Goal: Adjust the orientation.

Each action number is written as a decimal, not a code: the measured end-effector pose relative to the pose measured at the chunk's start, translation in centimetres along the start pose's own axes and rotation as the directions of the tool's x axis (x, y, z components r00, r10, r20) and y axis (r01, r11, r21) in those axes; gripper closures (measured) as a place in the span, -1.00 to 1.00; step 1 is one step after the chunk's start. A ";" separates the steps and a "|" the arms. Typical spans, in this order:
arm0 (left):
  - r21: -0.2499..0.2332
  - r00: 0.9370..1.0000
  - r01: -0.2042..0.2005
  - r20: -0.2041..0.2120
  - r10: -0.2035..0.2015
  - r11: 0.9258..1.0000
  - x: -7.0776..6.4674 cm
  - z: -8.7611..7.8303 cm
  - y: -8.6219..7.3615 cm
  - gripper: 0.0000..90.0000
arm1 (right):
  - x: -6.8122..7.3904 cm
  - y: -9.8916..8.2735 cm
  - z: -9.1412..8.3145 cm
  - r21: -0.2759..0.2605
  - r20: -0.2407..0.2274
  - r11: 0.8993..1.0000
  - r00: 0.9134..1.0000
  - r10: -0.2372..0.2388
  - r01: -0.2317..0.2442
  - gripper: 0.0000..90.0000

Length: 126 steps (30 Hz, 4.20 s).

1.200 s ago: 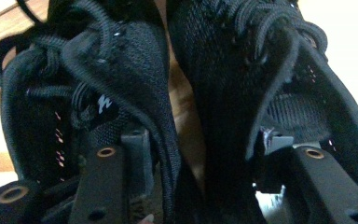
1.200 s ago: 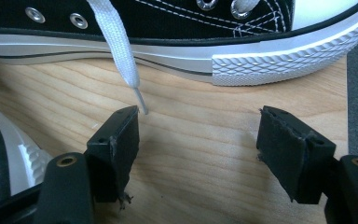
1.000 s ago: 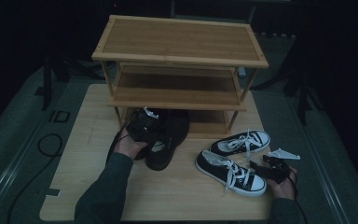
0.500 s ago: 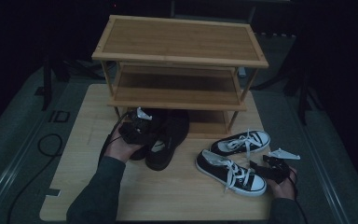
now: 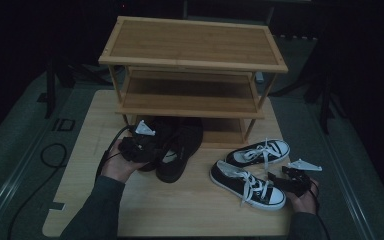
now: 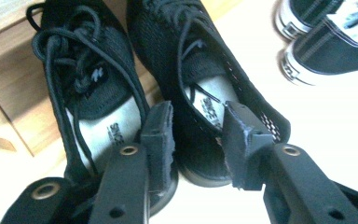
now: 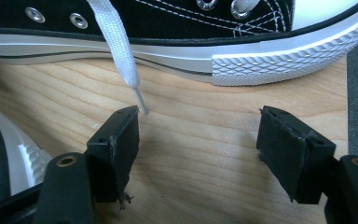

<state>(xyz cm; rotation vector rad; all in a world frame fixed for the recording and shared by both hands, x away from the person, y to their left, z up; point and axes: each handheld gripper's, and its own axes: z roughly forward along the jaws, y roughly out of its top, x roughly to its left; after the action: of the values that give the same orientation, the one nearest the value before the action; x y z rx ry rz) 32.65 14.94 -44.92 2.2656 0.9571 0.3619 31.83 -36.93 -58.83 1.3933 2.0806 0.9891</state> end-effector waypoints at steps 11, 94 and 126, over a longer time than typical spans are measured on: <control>0.024 0.999 -0.004 0.035 0.003 1.000 0.2 0.2 -1.5 0.66 | 0.0 0.0 0.0 0.000 0.000 1.000 1.000 -0.002 0.002 -0.34; 0.206 0.993 -0.089 0.098 0.070 0.974 -4.9 10.3 -4.0 1.00 | 0.0 0.0 0.0 0.000 0.000 1.000 1.000 -0.002 0.002 -0.34; 0.208 0.987 -0.155 -0.013 0.161 0.966 -7.7 13.1 0.1 0.96 | 0.0 0.0 0.0 0.000 0.000 1.000 1.000 -0.001 0.001 -0.34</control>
<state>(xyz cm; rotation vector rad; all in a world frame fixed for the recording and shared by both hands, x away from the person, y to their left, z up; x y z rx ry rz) 33.59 3.37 -54.78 2.5418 0.8654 0.3803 31.83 -36.94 -58.83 1.3919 2.0815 0.9890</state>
